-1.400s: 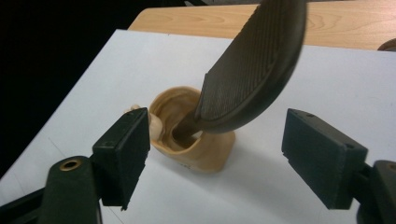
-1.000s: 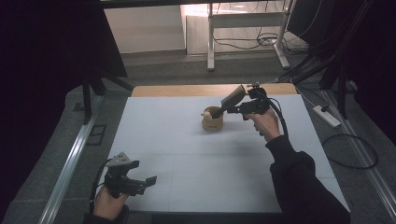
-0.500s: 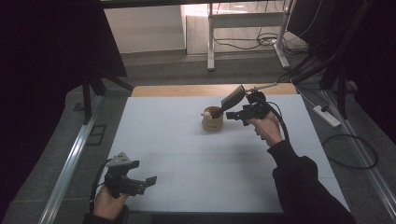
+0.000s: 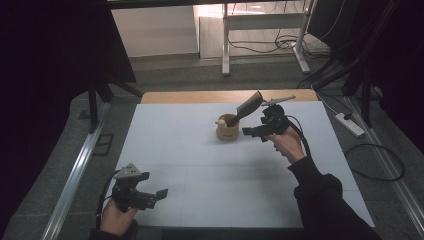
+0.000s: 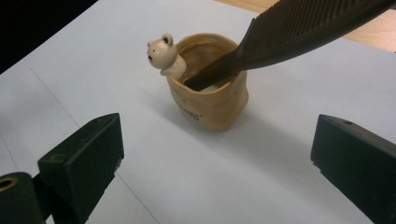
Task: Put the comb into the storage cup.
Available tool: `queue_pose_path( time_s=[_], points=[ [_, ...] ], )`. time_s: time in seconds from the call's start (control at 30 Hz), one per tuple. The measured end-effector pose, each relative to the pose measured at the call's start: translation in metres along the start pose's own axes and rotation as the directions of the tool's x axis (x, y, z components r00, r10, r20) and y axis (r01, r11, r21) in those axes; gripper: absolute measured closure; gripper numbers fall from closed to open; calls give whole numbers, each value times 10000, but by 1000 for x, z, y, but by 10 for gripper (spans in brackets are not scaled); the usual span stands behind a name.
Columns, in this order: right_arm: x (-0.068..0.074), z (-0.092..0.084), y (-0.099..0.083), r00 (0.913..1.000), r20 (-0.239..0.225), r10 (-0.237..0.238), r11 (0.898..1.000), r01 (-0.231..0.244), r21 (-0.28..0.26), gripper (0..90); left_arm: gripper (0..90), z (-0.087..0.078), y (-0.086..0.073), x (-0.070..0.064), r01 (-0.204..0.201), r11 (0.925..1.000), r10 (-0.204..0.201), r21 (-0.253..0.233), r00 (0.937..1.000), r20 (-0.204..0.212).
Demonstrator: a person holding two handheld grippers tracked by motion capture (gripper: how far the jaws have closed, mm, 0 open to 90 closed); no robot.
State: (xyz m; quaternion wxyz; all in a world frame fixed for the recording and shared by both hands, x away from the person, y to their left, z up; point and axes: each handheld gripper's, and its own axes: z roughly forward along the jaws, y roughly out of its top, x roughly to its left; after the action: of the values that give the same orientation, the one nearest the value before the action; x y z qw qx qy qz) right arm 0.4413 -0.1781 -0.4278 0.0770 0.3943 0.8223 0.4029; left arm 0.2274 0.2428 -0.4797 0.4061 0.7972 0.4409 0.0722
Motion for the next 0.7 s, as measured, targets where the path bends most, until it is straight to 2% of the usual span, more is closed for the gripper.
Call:
queue_pose_path(
  time_s=[0.3, 0.7],
  points=[
    [7, -3, -7, 9983, 299, -492, 9988, 494, -68, 21, 22, 0, 0, 0, -8, 10000, 8, 1, 10000, 2],
    [16, -9, -21, 9947, 527, -883, 9961, 879, 103, 8, 23, 0, 0, 0, -24, 10000, 24, 3, 10000, 26]
  ],
)
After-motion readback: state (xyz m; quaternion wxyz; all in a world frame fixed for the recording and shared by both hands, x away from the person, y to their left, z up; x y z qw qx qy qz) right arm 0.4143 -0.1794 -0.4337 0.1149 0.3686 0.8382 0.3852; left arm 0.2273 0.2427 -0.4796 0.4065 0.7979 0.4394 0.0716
